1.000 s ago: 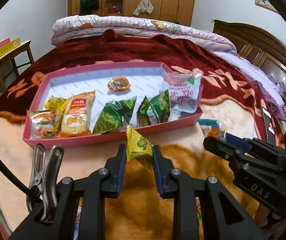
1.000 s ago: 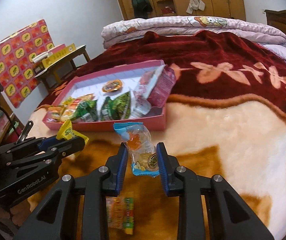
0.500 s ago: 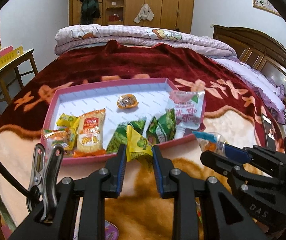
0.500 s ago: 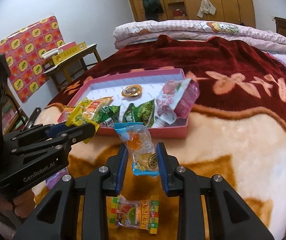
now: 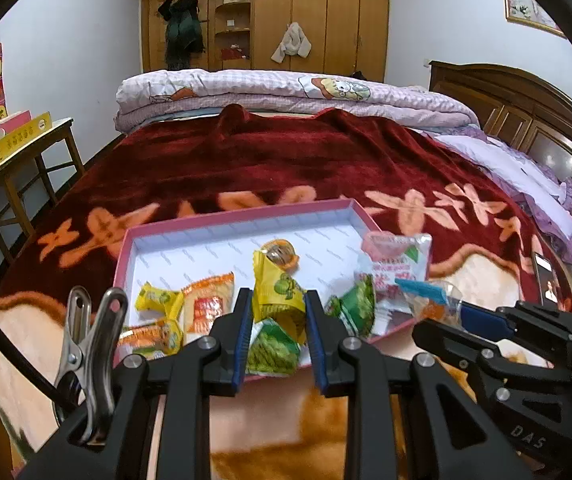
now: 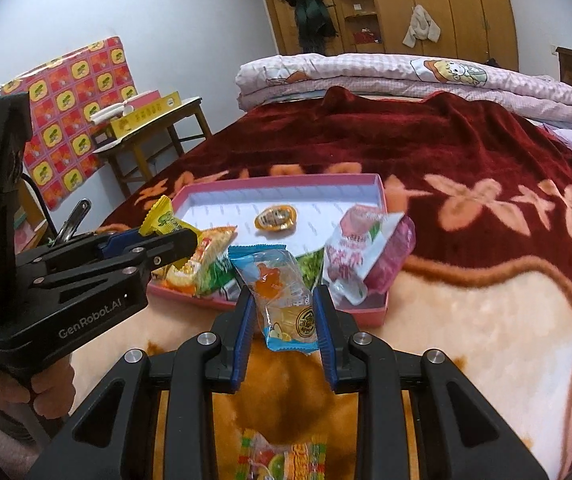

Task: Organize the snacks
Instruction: 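Carry the yellow candy with the left tool while the right tool carries the blue candy over the box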

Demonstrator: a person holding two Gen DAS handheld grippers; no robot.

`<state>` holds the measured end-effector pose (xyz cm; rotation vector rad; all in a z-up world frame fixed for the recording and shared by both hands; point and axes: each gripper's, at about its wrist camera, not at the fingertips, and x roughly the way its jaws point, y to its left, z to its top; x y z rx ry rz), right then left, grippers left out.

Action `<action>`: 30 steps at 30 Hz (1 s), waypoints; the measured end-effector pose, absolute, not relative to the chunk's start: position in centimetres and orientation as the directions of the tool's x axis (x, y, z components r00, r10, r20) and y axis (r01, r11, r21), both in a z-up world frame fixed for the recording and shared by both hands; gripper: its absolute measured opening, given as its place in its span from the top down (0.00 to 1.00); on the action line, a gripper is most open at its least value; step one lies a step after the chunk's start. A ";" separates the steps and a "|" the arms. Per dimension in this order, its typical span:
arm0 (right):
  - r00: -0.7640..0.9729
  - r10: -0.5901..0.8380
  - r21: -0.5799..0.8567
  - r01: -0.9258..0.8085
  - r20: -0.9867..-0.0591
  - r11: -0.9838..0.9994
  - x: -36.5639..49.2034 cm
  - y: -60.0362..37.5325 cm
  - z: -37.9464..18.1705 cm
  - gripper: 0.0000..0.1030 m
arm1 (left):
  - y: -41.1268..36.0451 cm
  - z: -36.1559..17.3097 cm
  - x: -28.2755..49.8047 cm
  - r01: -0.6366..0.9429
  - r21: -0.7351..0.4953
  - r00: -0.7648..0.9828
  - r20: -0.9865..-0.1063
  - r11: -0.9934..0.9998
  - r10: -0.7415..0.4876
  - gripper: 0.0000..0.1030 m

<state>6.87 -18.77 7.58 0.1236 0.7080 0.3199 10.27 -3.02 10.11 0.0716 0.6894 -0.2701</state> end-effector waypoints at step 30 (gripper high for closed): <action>0.677 0.357 0.233 -0.270 -0.644 0.934 12.4 -17.4 6.5 0.71 | -1.7 4.9 16.7 0.206 -0.077 0.667 -0.718 0.976 -0.197 0.74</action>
